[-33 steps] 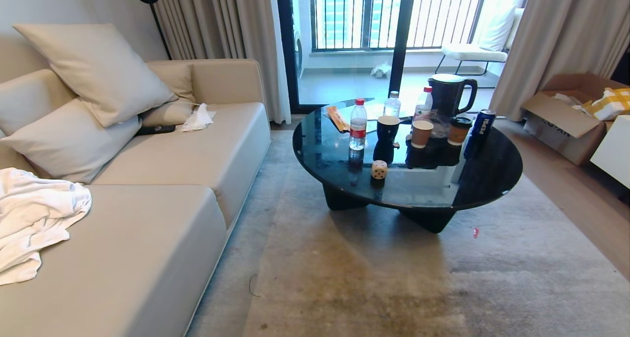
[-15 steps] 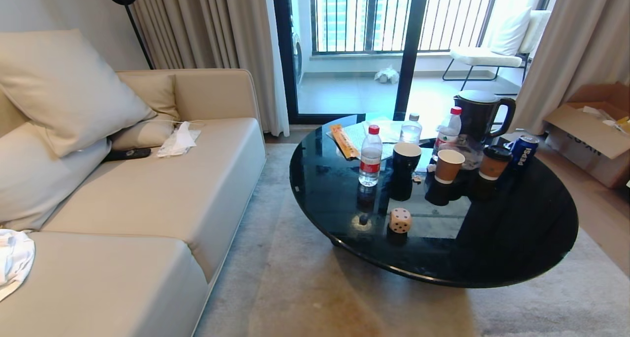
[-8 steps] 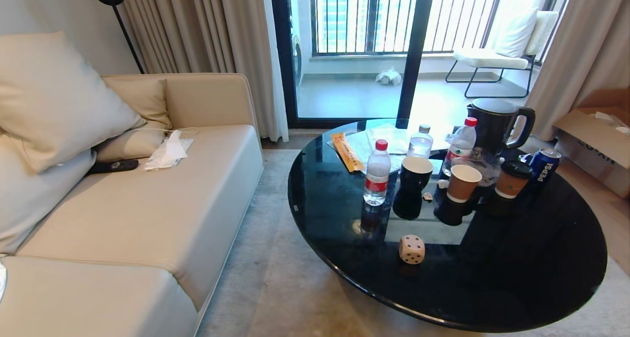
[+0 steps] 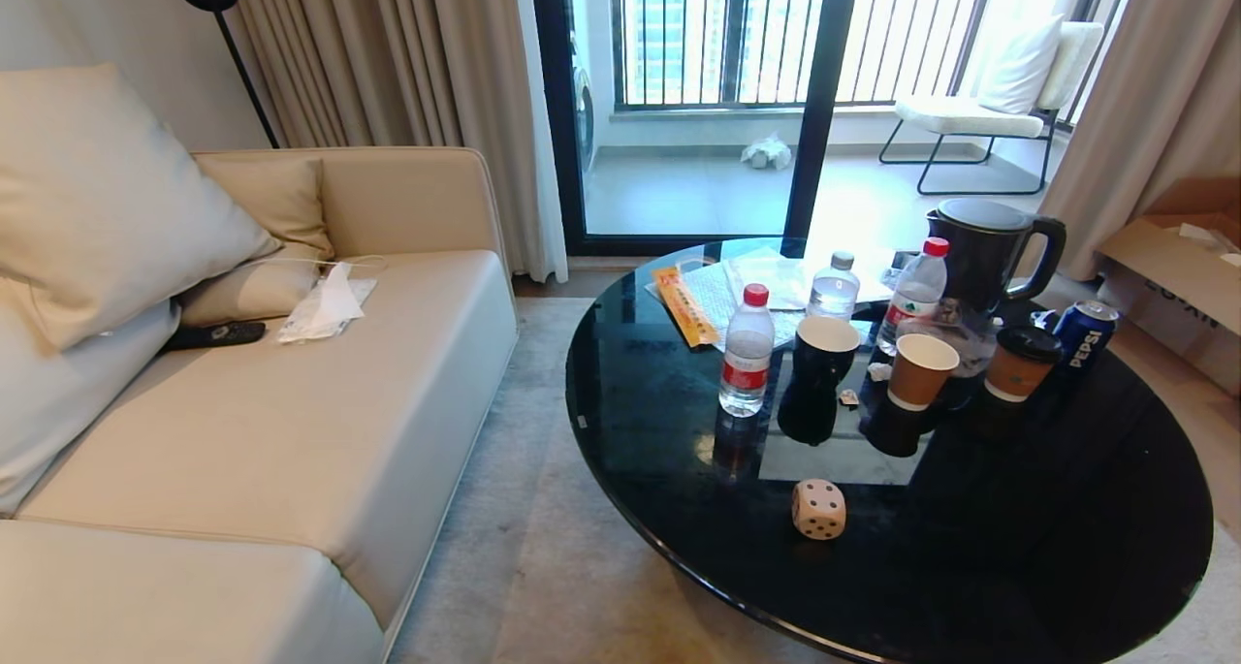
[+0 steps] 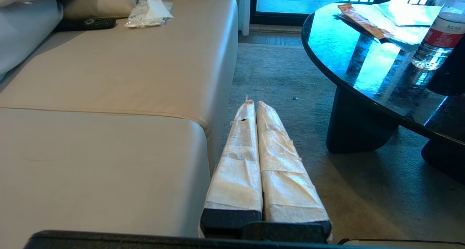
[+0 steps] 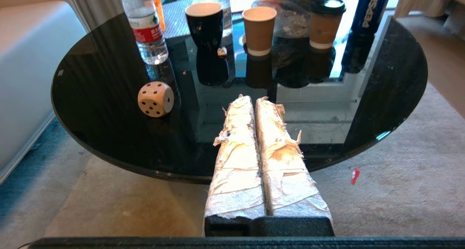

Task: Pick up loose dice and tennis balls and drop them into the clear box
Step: Pick up toys out of the box

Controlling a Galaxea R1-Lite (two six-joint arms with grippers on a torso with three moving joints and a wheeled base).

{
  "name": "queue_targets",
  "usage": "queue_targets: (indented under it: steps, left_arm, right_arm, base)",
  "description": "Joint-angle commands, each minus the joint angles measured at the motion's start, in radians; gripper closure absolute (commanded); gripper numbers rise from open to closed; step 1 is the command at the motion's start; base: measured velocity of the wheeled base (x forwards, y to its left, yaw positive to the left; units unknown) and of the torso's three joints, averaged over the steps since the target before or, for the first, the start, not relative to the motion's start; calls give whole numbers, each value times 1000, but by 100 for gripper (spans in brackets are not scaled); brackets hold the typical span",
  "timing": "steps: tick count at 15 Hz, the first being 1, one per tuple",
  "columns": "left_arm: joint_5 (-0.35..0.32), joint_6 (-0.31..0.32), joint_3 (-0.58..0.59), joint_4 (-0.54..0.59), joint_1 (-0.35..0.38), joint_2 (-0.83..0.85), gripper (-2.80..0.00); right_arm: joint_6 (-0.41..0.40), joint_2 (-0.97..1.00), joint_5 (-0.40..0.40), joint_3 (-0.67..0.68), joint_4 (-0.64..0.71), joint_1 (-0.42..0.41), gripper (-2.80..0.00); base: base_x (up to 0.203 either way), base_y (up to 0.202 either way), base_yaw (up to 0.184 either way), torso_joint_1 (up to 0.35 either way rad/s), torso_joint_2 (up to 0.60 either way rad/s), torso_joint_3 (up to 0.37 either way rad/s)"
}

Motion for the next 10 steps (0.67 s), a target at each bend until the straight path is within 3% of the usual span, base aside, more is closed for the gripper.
queue_targets:
  steps: [1, 7, 10]
  left_arm:
    - [1, -1, 0, 0, 0, 0, 0]
    - [3, -4, 0, 0, 0, 0, 0]
    - [3, -3, 0, 0, 0, 0, 0]
  right_arm:
    - [17, 49, 2, -109, 55, 0, 0]
    - [30, 660, 102, -484, 157, 8, 0]
    - [49, 1018, 128, -622, 152, 79, 0]
  base:
    - [0, 0, 0, 0, 0, 0]
    - [0, 0, 0, 0, 0, 0]
    - [0, 0, 0, 0, 0, 0]
